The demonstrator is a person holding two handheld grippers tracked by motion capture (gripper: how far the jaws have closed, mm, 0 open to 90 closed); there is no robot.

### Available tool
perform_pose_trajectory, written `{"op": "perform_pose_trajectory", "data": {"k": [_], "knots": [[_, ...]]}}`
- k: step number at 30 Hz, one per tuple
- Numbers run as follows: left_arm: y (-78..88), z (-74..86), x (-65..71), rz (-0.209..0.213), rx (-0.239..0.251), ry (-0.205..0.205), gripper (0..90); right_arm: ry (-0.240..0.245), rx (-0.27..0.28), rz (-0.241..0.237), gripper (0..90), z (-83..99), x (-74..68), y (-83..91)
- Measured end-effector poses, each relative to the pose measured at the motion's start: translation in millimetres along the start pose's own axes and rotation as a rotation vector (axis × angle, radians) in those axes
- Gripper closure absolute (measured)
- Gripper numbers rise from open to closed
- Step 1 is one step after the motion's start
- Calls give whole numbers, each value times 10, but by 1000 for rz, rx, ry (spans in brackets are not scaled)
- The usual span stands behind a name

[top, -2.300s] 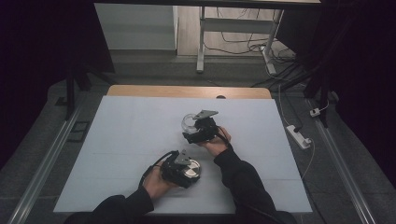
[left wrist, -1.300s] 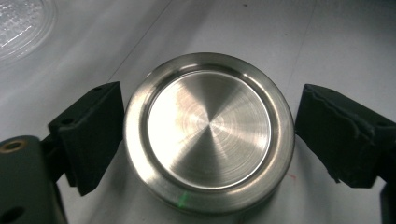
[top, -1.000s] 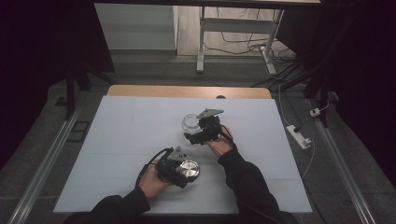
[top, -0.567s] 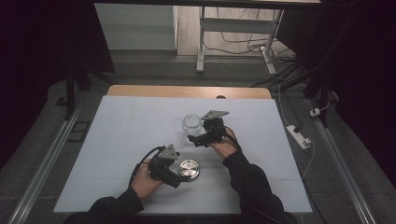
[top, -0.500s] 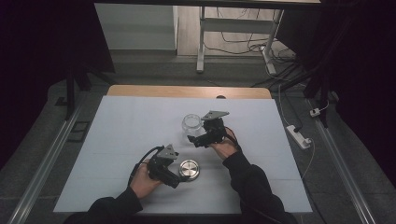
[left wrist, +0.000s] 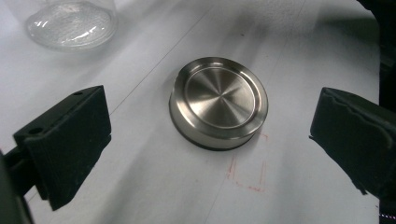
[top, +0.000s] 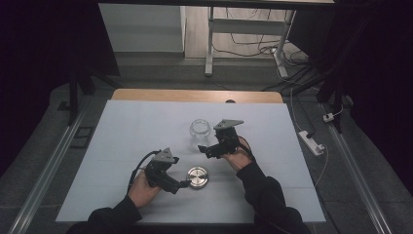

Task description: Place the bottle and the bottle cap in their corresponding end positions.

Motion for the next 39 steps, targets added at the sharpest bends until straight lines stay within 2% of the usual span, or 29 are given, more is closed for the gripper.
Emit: {"op": "perform_pose_trajectory", "data": {"k": [5,11,24,26,34,39], "knots": [[76,-2,-41,-5,24,28,0,2,3,-9,0,6,-62,37],[145,13,-75,1,34,39,0,1,3,-19,0,34,-124,79],[283,84,-100,-1,39,33,0,6,-1,-54,0,79,-300,157],[310,98,-83,23,36,32,0,10,8,-56,0,72,-320,179],[423,127,-50,72,40,30,0,12,18,-80,0,74,-419,305],[479,173,-64,64,36,23,0,-12,16,-89,0,127,-436,395]]}}
Point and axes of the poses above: each handheld gripper's, and its own axes: y roughly backward along the jaws, z roughly out of its underside, x roughly to its right, the point moved 10 cm from there along -y, roughly forward along the jaws, and after that the axes turned 15 degrees about -z, right-handed, at the moved point
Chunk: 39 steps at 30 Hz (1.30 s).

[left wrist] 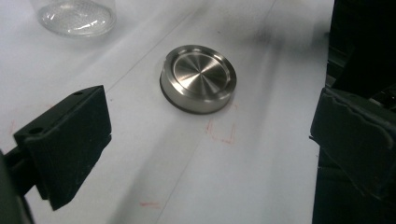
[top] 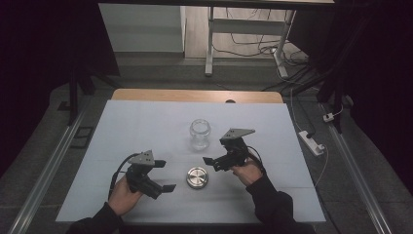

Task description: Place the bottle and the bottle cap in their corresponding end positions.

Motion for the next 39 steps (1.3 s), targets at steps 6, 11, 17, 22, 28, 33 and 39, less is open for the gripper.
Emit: {"op": "perform_pose_trajectory", "data": {"k": [6,11,17,22,28,33,39], "knots": [[69,63,-33,-22,-5,14,0,7,-15,25,0,85,-27,96],[125,113,-55,-42,-1,19,0,7,-27,3,0,148,-138,102],[222,186,-98,-71,-2,42,0,0,-8,6,0,189,-203,158],[313,256,-153,-107,-4,60,0,5,-3,34,0,253,-221,248],[432,316,-209,-141,5,87,0,15,11,76,0,333,-266,407],[514,393,-256,-164,2,107,0,-2,34,94,0,406,-287,559],[625,473,-307,-200,10,123,0,-23,48,123,0,509,-290,732]]}}
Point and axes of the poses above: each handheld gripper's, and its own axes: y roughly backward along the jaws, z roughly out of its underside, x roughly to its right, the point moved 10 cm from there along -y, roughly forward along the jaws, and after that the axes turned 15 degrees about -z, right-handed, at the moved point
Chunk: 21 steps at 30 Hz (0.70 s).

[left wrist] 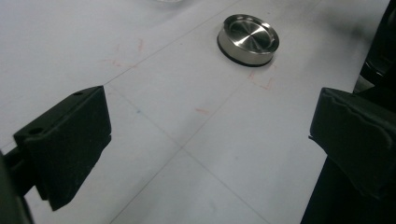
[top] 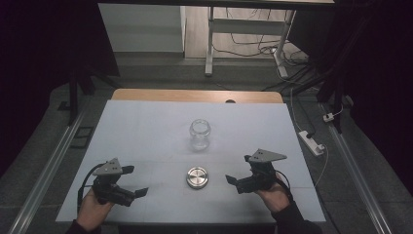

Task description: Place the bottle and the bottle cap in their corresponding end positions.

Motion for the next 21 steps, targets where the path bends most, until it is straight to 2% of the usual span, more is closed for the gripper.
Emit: {"op": "perform_pose_trajectory", "data": {"k": [6,15,21], "knots": [[93,68,-78,-36,11,16,0,-8,0,42,0,112,35,150],[193,197,-153,-68,0,46,0,-26,-4,112,0,307,116,373],[275,272,-203,-90,1,66,0,-51,16,150,0,401,162,542]]}}
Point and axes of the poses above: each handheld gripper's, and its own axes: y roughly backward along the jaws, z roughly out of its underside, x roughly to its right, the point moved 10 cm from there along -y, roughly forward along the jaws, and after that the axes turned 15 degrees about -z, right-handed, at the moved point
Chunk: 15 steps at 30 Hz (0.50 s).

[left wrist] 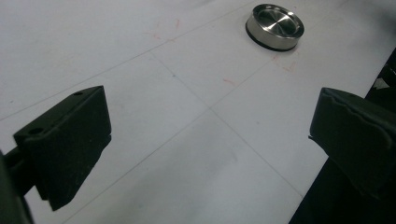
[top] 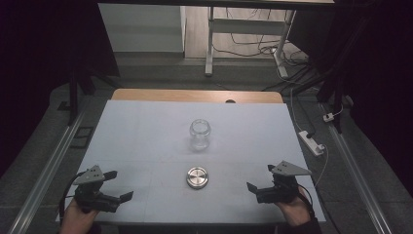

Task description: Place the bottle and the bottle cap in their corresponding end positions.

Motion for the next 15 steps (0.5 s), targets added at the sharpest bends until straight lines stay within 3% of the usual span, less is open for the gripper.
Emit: {"op": "perform_pose_trajectory", "data": {"k": [15], "knots": [[66,197,-109,-43,-19,53,0,-57,-3,56,0,248,85,220]]}}
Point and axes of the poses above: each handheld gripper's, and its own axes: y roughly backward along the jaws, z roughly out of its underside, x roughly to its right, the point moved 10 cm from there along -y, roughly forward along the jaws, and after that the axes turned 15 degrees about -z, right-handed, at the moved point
